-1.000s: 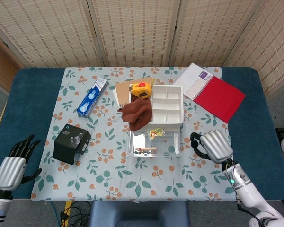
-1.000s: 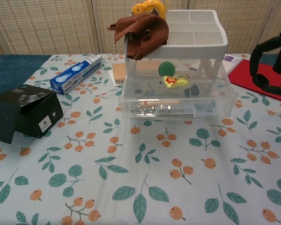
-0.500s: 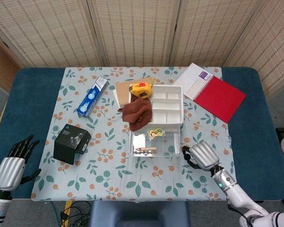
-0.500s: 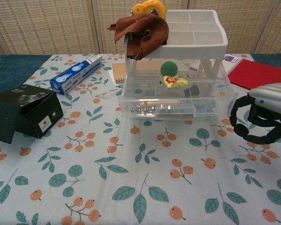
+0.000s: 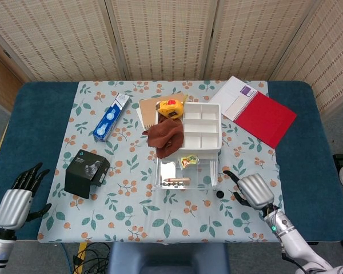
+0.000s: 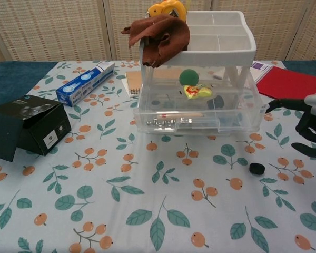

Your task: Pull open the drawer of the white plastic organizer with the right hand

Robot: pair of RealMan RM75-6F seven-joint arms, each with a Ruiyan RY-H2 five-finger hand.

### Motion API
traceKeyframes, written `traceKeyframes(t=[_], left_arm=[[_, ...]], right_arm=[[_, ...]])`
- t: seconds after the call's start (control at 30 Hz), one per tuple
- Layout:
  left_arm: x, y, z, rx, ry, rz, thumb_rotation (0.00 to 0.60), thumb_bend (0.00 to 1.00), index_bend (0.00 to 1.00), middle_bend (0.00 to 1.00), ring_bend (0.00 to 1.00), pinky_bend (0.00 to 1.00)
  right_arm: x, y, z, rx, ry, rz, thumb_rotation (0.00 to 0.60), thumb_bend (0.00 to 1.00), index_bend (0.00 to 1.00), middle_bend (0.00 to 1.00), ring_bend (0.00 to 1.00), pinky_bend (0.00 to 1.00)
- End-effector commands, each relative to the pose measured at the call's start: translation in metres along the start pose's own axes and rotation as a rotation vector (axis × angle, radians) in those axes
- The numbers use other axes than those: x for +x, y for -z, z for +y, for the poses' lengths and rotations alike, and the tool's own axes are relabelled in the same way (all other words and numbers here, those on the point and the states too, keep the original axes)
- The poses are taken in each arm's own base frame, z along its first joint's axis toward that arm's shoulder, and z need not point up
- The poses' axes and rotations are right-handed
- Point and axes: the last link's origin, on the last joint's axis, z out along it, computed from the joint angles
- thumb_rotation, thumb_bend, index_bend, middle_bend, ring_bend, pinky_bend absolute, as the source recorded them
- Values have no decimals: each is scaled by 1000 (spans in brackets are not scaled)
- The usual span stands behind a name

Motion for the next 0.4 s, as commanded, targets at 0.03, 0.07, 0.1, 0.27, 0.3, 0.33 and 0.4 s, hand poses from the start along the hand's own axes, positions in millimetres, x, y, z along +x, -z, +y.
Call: traceKeyframes(t=[0.03,0.07,0.1,0.27,0.3,0.33,0.4], left_arm=[[0,0,0,1,1,1,600,205,106,23,75,108],[0,-1,0,0,2,2,600,205,106,23,75,108],[0,-1,0,-1,2,3,600,205,106,23,75,108],[-2,-4,4,-12,4,2,600,205,106,23,75,108],[-2,-4,5,-14,5,3,600,205,106,23,75,108],[-2,-5,6,-15,6,5,600,205,106,23,75,108],[-2,-5,7,-16,7,8,600,205,106,23,75,108]], right_arm=[[18,21,19,-97,-31,96,600,438,133,813,812,1000],[23,29,25,-129,-38,123,600,438,150,800,794,1000],[26,35,29,-152,-42,143,600,438,179,790,779,1000],[40,65,46,-256,-82,238,600,438,232,543,528,779],[42,69,48,-269,-86,250,600,438,213,421,396,622],[44,73,50,-283,-87,261,600,438,196,364,332,539],[46,83,53,-313,-93,274,600,438,136,249,200,361]])
